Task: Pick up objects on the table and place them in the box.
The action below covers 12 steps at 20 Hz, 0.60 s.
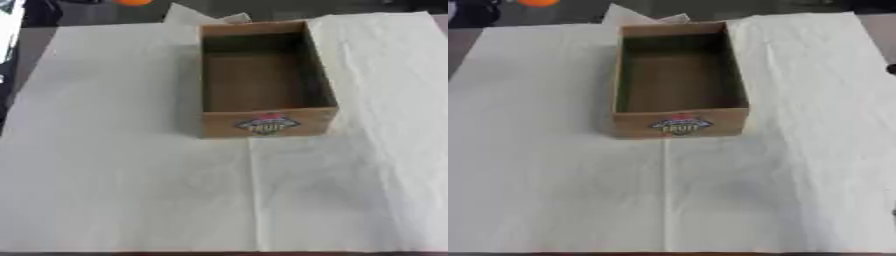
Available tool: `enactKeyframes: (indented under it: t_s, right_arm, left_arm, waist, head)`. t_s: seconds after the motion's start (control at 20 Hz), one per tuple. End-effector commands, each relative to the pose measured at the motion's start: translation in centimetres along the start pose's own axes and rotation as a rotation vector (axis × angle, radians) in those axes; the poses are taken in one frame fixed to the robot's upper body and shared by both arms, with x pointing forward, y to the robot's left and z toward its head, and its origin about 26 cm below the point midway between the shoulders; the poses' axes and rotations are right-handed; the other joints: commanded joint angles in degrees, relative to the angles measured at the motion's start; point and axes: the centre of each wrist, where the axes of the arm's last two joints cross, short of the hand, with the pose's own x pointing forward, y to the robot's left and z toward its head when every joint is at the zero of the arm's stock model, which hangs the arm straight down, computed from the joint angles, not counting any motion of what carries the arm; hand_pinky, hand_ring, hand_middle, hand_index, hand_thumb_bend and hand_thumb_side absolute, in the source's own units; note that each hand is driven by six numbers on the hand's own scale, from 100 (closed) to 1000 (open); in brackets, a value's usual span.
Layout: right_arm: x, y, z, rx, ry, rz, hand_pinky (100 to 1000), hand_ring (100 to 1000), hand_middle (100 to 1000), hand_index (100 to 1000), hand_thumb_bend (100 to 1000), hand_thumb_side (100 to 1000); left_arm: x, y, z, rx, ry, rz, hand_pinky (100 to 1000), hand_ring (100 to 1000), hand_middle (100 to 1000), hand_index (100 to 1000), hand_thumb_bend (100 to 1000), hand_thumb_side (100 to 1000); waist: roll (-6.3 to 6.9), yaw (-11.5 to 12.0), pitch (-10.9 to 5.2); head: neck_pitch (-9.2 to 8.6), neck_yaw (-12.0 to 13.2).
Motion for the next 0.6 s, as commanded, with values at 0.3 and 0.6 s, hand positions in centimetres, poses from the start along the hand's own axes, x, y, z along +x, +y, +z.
enactKeyframes:
  t_s: [0.3,0.6]
  right_arm:
    - [1.3,1.1,-1.6,0.028,-0.069,-0.095,919,981,597,829,100,939]
    - [1.5,1.8,-1.8,0.041,-0.063,-0.137,921,987,596,825,100,948]
  left_arm:
    - [2.4,0.0,-3.4,0.146,-0.096,-0.018,138,430,346,561,100,412]
    - [1.9,-3.4,-4.3,0.144,-0.135,0.0,135,425,342,555,100,405]
  waist:
    - [-0.39,-3.8,-0.56]
    - [-0.22,-5.2,-0.08]
  head:
    - [-2.69,5.3]
    - [-2.98,6.2]
